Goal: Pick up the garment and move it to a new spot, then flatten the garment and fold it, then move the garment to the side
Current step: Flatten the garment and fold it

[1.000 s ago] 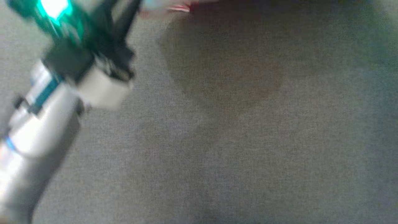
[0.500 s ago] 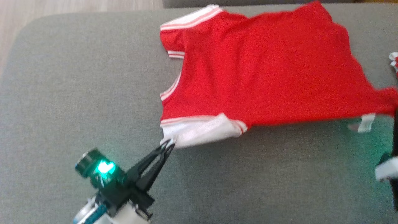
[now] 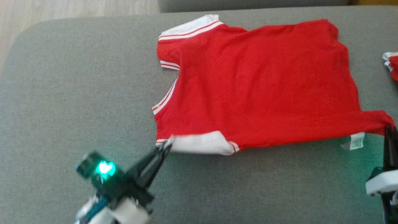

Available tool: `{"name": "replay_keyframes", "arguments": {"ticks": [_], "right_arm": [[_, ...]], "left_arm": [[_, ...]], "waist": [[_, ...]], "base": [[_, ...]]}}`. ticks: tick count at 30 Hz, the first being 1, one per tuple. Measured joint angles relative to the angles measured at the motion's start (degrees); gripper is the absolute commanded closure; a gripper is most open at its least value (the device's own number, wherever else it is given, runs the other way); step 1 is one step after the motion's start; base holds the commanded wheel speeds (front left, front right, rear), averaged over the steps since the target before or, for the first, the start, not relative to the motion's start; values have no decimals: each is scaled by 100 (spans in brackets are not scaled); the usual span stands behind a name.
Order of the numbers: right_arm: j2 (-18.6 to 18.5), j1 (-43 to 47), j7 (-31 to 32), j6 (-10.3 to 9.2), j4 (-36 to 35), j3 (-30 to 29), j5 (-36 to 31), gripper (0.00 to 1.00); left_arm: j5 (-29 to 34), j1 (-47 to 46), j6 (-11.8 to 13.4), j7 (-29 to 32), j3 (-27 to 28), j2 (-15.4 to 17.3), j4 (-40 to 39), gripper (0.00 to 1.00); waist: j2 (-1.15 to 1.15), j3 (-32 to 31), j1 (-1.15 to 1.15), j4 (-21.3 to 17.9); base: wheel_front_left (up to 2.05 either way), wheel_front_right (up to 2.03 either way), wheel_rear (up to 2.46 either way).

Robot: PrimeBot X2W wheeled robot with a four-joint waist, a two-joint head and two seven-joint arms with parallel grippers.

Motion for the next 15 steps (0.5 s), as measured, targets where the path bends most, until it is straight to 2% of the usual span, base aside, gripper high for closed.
{"name": "replay_keyframes", "arguments": {"ticks": [8, 15], "right_arm": [[57, -911, 321, 0, 125, -105, -140, 100], [13, -1983, 442, 0, 672, 55, -137, 100]], "left_arm": [[299, -1600, -125, 0, -4, -149, 425, 100], [413, -2662, -133, -1, -2, -146, 798, 100]], "waist": [[0, 451, 1, -8], [0, 856, 2, -94]], "base": [[0, 0, 0], [0, 0, 0]]}}
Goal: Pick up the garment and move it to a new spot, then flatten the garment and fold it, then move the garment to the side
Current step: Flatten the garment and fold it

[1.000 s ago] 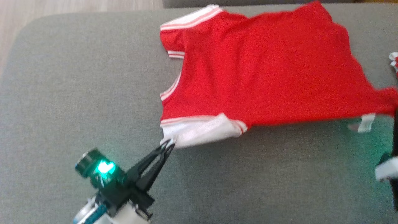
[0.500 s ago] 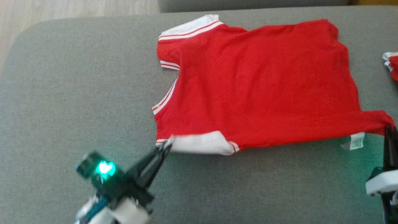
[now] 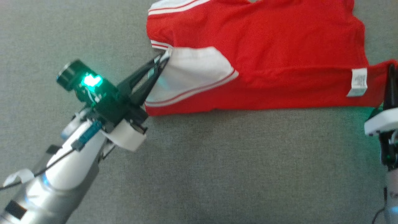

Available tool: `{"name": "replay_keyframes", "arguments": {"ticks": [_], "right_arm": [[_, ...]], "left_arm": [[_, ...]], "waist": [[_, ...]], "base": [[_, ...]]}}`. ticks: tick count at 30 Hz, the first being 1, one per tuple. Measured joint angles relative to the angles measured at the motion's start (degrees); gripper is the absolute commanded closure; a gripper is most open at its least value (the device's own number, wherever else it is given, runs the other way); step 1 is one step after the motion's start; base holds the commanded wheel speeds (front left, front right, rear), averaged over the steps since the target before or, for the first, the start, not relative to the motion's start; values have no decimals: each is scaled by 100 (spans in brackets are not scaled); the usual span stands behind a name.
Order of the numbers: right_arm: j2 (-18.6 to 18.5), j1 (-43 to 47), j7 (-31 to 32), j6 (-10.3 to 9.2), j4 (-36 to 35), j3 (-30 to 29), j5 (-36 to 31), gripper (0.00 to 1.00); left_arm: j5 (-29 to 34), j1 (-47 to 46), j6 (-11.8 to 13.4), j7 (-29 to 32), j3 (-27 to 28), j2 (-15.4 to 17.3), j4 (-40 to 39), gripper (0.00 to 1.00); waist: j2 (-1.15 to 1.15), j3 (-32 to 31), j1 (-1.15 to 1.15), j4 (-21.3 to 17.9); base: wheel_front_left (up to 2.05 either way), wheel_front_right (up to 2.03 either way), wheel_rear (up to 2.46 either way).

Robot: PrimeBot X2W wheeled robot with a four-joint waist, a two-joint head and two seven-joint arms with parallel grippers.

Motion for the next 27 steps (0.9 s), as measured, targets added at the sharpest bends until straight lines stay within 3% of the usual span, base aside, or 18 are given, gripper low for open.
{"name": "replay_keyframes", "arguments": {"ticks": [5, 6, 7, 8, 9, 10, 12, 17, 20, 27], "right_arm": [[-105, -614, -53, 0, 579, 177, 64, 100], [-107, -714, -104, 0, 666, 245, 107, 100], [-107, -801, -168, 0, 736, 335, 152, 100], [-111, -873, -227, 0, 794, 452, 212, 100], [-110, -933, -279, 0, 860, 536, 293, 94], [-113, -974, -333, 0, 921, 589, 354, 56], [-135, -995, -399, 0, 981, 642, 394, 0], [-294, -979, -755, 0, 1257, 667, 441, 0], [-296, -904, -865, 0, 1293, 709, 437, 0], [-293, -622, -969, 0, 1357, 771, 515, 0]], "left_arm": [[92, -445, -2, -1, -44, -27, 289, 100], [121, -504, -24, -1, -48, -42, 383, 93], [143, -545, -35, -1, -46, -64, 479, 63], [144, -564, -32, -1, -42, -89, 559, 0], [144, -560, 11, -1, -36, -126, 606, 0], [143, -549, 69, -1, -22, -178, 644, 0], [143, -532, 127, -1, -12, -219, 672, 0], [-134, 102, 708, -1, 394, -533, 595, 0], [-524, 841, 911, 0, 587, -806, 577, 0], [-1402, 1705, 857, 55, 827, -1293, 1266, 0]], "waist": [[0, 242, 0, -40], [0, 280, 0, -44], [0, 311, 1, -48], [0, 330, 1, -51], [0, 335, 1, -53], [0, 330, 0, -51], [0, 316, 0, -46], [0, 155, -2, -2], [0, 34, -2, 29], [0, -160, -3, 71]], "base": [[0, 0, 0], [0, 0, 0], [0, 0, 0], [0, 0, 0], [0, 0, 0], [0, 0, 0], [0, 0, 0], [0, 0, 0], [0, 0, 0], [0, 0, 0]]}}
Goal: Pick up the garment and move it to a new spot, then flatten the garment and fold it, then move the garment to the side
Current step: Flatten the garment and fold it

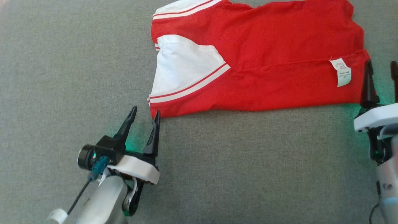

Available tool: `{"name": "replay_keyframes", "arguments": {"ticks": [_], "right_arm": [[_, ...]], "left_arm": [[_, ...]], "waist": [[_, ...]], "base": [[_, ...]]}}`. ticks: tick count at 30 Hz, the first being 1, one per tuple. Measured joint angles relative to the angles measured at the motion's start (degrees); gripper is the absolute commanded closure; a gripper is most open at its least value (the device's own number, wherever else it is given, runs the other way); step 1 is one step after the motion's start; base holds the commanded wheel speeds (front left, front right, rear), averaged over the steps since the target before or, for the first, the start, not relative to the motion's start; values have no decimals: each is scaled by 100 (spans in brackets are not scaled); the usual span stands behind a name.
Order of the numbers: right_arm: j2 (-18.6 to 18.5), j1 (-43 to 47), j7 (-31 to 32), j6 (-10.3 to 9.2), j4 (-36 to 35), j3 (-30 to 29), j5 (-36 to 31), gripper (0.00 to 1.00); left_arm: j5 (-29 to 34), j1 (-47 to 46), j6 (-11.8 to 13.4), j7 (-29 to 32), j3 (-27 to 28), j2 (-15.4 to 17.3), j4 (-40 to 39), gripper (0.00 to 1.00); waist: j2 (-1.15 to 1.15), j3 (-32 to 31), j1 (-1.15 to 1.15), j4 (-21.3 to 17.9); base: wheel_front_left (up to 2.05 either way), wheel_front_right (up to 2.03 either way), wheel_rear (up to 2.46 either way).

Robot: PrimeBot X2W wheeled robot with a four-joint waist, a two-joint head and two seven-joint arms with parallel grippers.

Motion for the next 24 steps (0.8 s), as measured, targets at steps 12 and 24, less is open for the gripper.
{"name": "replay_keyframes", "arguments": {"ticks": [12, 24], "right_arm": [[-71, 59, -44, 0, 45, 179, 108, 0], [-134, 310, 191, 0, 413, 121, 254, 3]], "left_arm": [[-75, -504, -302, 36, -57, -153, 1268, 26], [-16, -628, -587, -11, -132, -220, 1456, 100]], "waist": [[0, -5, 1, -161], [0, -233, 1, -53]], "base": [[0, 0, 0], [0, 0, 0]]}}
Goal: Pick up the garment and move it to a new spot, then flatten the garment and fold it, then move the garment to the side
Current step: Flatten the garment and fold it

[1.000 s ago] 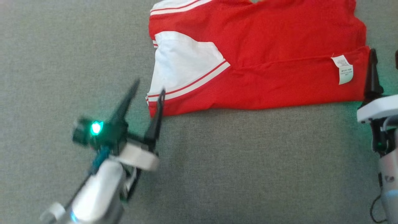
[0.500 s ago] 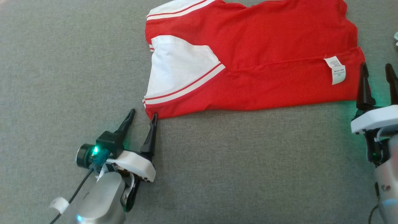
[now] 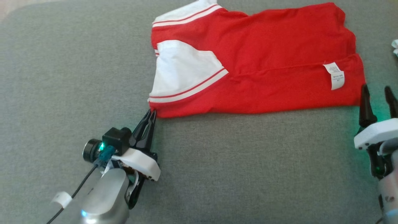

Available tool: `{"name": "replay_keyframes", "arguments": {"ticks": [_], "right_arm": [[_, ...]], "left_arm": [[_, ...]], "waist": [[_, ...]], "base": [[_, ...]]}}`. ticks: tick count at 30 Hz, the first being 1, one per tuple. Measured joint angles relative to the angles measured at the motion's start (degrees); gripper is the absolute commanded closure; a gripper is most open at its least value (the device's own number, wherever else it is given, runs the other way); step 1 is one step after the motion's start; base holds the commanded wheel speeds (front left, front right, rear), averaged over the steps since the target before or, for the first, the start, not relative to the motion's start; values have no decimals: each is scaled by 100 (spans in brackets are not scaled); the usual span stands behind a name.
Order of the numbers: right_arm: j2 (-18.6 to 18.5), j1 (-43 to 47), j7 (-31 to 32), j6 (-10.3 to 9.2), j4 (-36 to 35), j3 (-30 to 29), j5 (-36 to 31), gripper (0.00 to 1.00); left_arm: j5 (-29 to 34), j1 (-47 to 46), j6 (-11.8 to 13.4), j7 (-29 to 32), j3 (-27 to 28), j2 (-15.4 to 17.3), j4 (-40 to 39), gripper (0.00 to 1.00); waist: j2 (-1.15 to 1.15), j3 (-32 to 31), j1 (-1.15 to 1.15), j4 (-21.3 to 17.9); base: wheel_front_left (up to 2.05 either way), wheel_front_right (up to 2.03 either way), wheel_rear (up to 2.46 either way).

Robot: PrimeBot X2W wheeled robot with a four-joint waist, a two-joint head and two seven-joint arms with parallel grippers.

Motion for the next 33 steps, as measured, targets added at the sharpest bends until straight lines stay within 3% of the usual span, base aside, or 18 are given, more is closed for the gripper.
{"name": "replay_keyframes", "arguments": {"ticks": [3, 6, 8, 11, 13, 22, 33], "right_arm": [[-1, 1, 245, 0, 178, -29, 109, 16], [-16, -5, 503, 0, 375, -35, 115, 44], [-19, -13, 691, 0, 511, -75, 116, 55], [-19, -32, 987, 0, 633, -93, 172, 89], [-22, -55, 1101, 0, 634, -93, 194, 99], [-126, 168, 1290, 0, 456, 24, 338, 100], [-388, 1857, 1485, 1, -602, -40, 918, 100]], "left_arm": [[34, 34, -20, 0, 38, 9, -296, 100], [102, 189, -44, 0, 78, 33, -603, 100], [162, 320, -62, 0, 112, 63, -721, 100], [191, 420, -62, 0, 164, 77, -816, 100], [196, 437, -62, 0, 180, 81, -883, 100], [250, 861, -59, 0, 223, 147, -1203, 100], [232, 2315, 93, 25, 118, 318, -1928, 100]], "waist": [[0, -75, 0, 85], [0, -122, 0, 167], [0, -134, 0, 215], [0, -149, 0, 271], [0, -170, 0, 286], [0, -505, 0, 300], [0, -948, -1, 356]], "base": [[0, 0, 0], [0, 0, 0], [0, 0, 0], [0, 0, 0], [0, 0, 0], [0, 0, 0], [0, 0, 0]]}}
